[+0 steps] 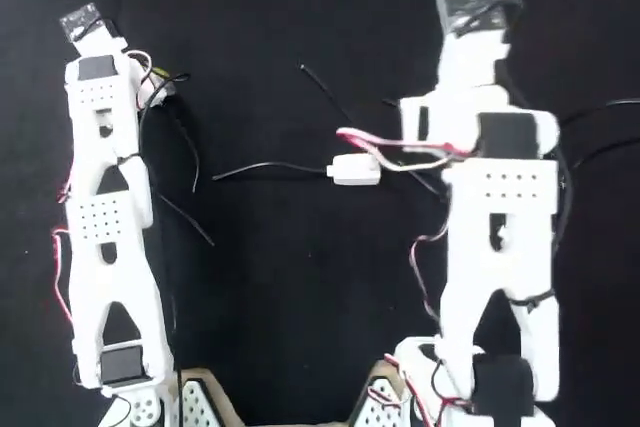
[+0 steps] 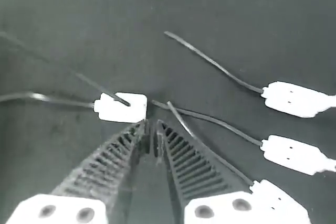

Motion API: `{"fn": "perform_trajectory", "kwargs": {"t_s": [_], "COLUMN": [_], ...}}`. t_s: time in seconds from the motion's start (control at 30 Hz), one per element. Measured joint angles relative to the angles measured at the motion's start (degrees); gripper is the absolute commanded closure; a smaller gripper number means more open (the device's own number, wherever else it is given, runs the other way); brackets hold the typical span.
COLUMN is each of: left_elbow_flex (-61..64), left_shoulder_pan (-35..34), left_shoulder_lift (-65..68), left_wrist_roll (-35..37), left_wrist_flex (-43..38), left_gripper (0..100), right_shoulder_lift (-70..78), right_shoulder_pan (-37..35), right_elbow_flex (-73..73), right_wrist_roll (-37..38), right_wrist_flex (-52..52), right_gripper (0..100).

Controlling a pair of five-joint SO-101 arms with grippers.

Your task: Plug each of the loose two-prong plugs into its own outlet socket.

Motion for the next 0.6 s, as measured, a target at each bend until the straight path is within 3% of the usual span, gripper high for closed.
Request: {"fn": "perform_trajectory", "kwargs": {"t_s": [0.1,0.33,0.6], "left_elbow_flex": [-11.0,-14.1,-13.7], "left_shoulder_pan": [1.1,3.2,6.8], "left_shoulder_lift": [5.1,4.5,-5.4], "left_wrist_roll": [-4.5,-10.6,-21.5], "left_wrist_flex": [5.1,11.0,20.8], "left_gripper": [98,97,97], "right_shoulder_lift": [-2.0,-6.2,-6.7], "right_shoulder_pan": [-2.3,-2.4,-2.4], "right_elbow_flex": [3.5,8.4,8.7], "right_wrist_roll": [-0.2,-0.4,-0.4], "right_wrist_flex": [-2.7,-5.7,-6.2], "right_gripper": [97.9,97.9,97.9]}}
